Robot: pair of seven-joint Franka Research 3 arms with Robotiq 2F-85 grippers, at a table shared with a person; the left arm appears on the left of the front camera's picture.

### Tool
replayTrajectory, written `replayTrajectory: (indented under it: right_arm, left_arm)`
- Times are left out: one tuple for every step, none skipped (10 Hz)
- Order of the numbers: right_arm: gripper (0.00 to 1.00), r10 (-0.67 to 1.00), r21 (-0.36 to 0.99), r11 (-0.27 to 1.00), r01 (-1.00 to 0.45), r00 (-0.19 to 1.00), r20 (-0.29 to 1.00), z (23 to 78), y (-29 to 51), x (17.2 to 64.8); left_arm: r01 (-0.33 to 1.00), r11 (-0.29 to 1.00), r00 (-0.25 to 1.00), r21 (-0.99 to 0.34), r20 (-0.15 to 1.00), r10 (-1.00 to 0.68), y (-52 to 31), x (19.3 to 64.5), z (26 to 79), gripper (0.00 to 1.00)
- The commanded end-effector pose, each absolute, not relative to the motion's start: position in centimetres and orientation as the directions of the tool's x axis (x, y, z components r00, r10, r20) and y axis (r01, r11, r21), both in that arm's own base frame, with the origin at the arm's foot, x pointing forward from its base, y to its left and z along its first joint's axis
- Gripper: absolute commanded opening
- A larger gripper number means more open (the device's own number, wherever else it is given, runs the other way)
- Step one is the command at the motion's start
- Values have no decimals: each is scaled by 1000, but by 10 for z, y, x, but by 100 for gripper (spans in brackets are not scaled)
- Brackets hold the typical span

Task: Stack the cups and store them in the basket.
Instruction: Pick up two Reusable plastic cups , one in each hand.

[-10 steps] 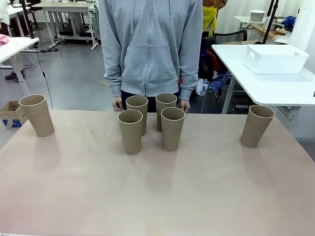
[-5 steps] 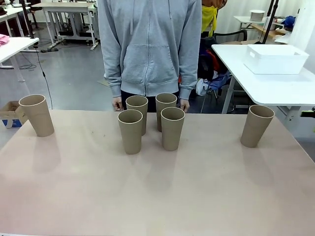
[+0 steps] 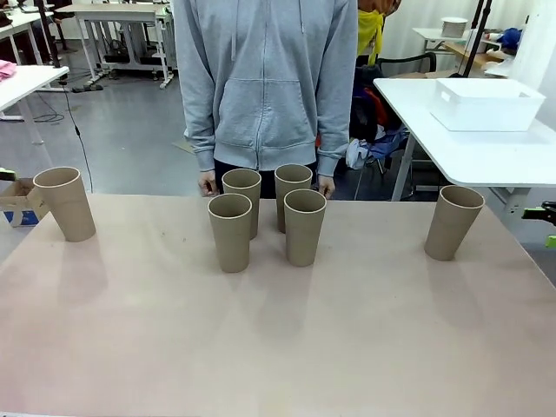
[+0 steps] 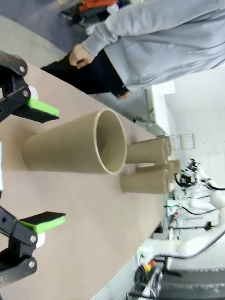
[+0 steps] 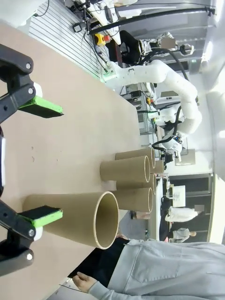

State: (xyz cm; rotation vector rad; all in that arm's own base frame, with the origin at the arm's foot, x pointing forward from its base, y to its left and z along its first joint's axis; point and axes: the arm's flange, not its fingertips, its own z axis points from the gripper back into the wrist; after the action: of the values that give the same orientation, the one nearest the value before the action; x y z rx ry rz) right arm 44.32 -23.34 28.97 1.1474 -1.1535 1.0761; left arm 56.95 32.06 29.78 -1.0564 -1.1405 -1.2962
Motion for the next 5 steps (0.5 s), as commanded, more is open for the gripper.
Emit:
replayTrajectory:
  right_arm:
    - [100,46,60,136,-989,67,997,280,-229,443]
    - [100,40,57,145,-988,63,997,279,-229,443]
    - [100,33,58,150,-987,64,997,276,-230,443]
    - [100,33,59,157,-986,65,997,272,-228,443]
    - [100,36,77,154,-985,84,996,272,-228,445]
  left_arm:
    - [995,86,-27,41,987,-159,319,599,282,100]
    - [992,118,-14,31,990,-142,322,612,279,100]
    - [990,142,3,16,992,-129,325,623,277,100]
    - [989,147,22,-2,991,-134,319,630,270,100]
    - [990,144,31,-14,993,-118,313,631,266,100]
